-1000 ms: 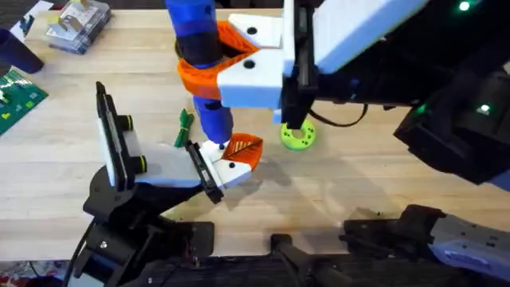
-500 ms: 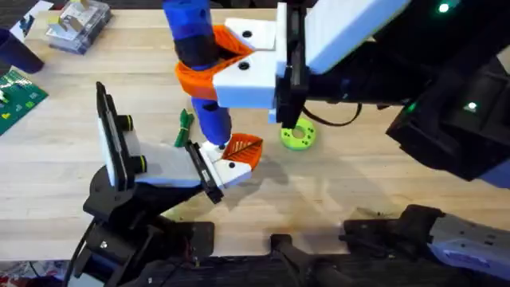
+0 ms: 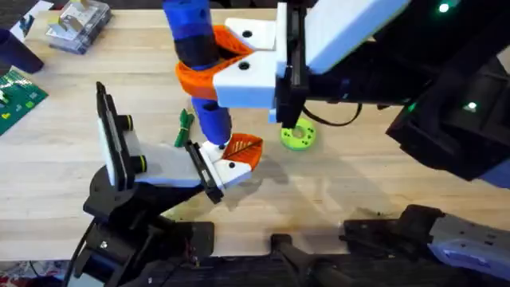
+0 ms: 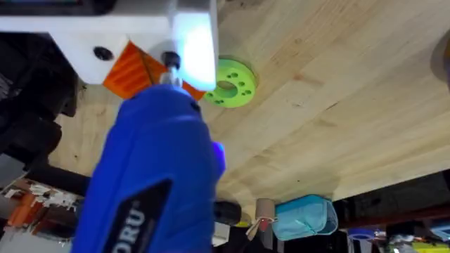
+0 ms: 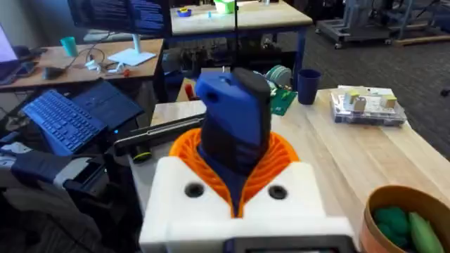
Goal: Pick up the gripper from the table and insert it into the empty holder that is missing its gripper. Then pick up a screw, insert it into the mounting hole, and use the screwdriver to tighten it. Finally, clean up the table by picking up the vegetable and placing it into the bucket.
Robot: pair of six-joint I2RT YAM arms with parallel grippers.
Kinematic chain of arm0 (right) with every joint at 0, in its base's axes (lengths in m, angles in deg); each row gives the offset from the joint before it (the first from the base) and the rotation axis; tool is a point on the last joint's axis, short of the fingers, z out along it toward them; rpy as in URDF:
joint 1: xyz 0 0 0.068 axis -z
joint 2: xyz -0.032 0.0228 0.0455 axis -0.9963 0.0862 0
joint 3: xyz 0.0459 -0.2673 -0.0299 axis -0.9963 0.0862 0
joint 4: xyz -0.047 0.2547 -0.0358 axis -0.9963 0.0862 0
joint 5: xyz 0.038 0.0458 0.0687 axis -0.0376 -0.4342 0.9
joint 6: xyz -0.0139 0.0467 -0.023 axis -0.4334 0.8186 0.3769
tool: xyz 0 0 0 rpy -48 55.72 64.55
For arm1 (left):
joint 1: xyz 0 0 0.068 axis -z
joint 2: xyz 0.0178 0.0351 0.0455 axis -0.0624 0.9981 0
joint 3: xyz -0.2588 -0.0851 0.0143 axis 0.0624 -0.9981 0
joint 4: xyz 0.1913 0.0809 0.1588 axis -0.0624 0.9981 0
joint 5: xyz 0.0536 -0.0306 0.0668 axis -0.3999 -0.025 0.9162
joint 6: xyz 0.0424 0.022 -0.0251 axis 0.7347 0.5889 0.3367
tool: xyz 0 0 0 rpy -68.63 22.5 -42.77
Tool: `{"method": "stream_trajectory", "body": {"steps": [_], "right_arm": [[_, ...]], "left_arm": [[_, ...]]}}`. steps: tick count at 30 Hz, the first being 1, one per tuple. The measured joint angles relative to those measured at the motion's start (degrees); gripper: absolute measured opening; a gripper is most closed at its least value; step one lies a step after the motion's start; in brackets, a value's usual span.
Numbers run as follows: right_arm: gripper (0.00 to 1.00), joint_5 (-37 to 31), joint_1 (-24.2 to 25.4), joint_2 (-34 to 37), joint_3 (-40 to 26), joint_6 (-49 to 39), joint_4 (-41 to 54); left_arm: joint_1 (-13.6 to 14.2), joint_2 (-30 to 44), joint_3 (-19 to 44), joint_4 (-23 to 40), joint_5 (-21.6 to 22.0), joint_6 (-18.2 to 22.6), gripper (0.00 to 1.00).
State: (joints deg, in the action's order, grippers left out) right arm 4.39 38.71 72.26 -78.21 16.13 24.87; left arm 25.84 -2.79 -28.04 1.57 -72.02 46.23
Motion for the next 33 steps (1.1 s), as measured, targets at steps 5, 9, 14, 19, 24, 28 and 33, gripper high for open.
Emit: {"method": "stream_trajectory", "body": {"steps": [5, 9, 14, 19, 24, 28, 33], "right_arm": [[0.026, 1.19, 0.02, 0.00, 0.00, -0.04, -0.07], [0.026, 2.17, 0.02, 0.00, 0.00, -0.07, -0.15], [0.026, 3.18, 0.02, 0.00, 0.00, -0.91, -0.24], [0.026, 4.59, 0.02, 0.00, 0.00, -1.91, -0.28], [0.026, 4.89, 0.02, 0.00, 0.00, -2.38, -0.33], [0.026, 5.00, 0.02, 0.00, 0.00, -2.78, -0.31], [0.026, 5.22, 0.02, 0.00, 0.00, -3.04, -0.35]], "left_arm": [[0.00, 0.00, -0.02, 0.00, -0.02, 0.00, 0.018], [0.00, 0.00, 0.00, 0.00, -0.02, 0.00, 0.018], [0.00, 0.00, 0.00, 0.00, -0.04, 0.00, 0.018], [0.00, 0.00, 0.00, 0.00, -0.04, 0.00, 0.018], [0.00, 0.00, 0.00, 0.00, -0.04, 0.00, 0.018], [0.00, 0.00, 0.00, 0.00, -0.02, 0.00, 0.018], [0.00, 0.00, 0.00, 0.00, -0.02, -0.02, 0.018]]}}
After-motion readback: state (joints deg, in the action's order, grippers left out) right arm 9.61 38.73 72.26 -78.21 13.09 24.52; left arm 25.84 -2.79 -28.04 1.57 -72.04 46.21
